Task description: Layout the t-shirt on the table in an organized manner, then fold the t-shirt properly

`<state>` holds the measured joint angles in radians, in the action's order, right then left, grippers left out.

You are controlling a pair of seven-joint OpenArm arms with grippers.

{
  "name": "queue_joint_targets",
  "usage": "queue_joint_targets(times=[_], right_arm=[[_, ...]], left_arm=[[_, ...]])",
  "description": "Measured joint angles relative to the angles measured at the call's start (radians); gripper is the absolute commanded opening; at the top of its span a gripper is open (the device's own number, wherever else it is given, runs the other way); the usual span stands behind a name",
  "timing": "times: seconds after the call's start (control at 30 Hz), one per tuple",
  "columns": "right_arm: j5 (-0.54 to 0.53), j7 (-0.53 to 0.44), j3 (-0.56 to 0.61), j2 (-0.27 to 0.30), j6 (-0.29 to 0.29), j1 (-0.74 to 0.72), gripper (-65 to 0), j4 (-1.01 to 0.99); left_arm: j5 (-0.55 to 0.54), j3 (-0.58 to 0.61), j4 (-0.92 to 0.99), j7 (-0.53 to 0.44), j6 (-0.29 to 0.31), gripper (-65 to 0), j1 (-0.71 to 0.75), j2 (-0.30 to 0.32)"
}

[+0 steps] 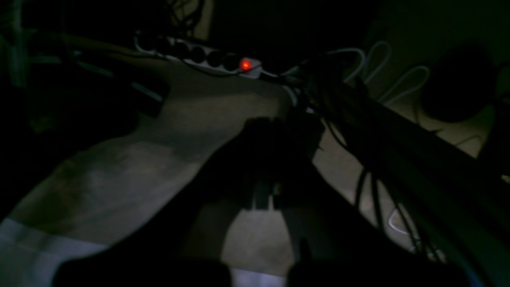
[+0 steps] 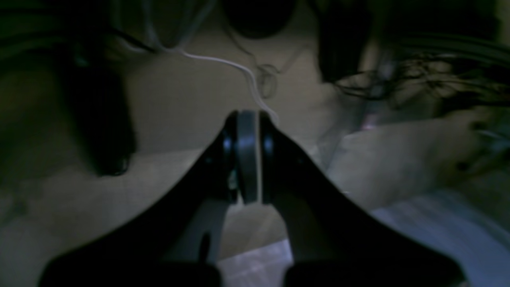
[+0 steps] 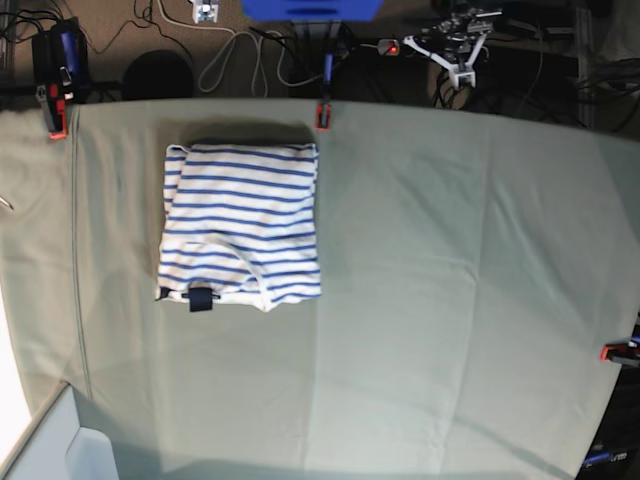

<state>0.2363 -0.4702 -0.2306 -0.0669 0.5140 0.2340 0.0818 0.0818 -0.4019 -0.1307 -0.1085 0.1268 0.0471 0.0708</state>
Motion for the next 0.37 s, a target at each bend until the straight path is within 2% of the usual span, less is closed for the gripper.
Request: queue_joint_targets(times=[0.13, 0.27, 0.37], right_arm=[[-0.001, -0.003, 0.0, -0.03, 0.008, 0.0, -65.0, 0.0], [-0.001, -0.003, 0.0, -0.043, -0.002, 0.0, -65.0, 0.0], [-0.005, -0.002, 0.0, -0.035, -0.058, 0.0, -65.0, 0.0]], left_arm=[[0.006, 0.0, 0.0, 0.002, -0.003, -65.0, 0.003, 0.011], [0.105, 0.06, 0.0, 0.002, -0.003, -65.0, 0.002, 0.001], [0.123, 0.077, 0.005, 0.002, -0.003, -65.0, 0.002, -0.004]])
